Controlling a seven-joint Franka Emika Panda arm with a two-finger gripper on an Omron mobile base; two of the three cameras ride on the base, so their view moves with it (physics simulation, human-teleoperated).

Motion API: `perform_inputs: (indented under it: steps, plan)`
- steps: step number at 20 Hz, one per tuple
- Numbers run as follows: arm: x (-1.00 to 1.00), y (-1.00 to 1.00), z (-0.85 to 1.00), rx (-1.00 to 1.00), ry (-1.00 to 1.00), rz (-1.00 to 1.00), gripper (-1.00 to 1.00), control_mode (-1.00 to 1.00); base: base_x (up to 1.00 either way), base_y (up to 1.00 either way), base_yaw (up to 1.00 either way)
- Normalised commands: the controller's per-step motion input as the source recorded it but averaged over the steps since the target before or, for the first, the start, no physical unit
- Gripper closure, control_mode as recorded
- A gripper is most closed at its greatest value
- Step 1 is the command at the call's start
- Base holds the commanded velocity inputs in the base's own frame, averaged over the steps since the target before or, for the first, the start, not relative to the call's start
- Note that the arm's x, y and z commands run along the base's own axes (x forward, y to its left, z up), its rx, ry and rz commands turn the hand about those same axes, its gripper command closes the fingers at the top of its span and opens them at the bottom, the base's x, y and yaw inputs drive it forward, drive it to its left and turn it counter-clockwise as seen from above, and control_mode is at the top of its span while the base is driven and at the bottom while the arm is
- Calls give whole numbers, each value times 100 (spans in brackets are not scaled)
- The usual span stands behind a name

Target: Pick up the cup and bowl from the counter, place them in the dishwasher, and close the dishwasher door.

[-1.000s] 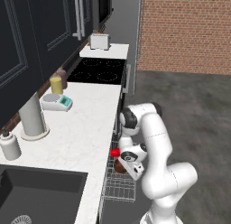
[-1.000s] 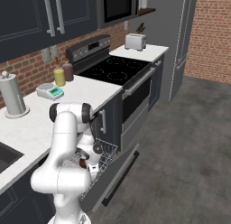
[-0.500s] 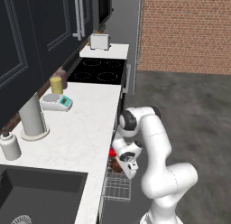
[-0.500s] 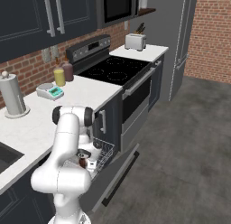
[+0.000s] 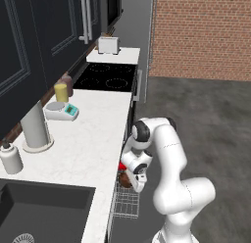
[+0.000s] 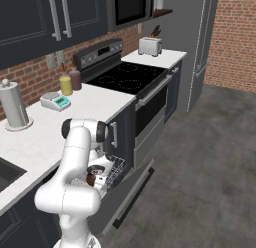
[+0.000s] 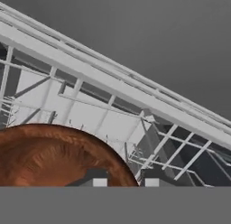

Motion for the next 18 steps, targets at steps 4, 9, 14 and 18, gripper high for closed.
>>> perform_inputs:
  steps: [4, 9, 14, 18]
  plan:
    - [0, -2, 0, 0, 2, -10, -100, -100, 0, 0, 0]
    - [-10, -17, 3, 2, 0, -9, -100, -100, 0, 0, 0]
    - [-37, -23, 37, 6, -1, -6, -100, -100, 0, 0, 0]
    - [-58, -30, 82, 12, -5, -1, -100, -100, 0, 0, 0]
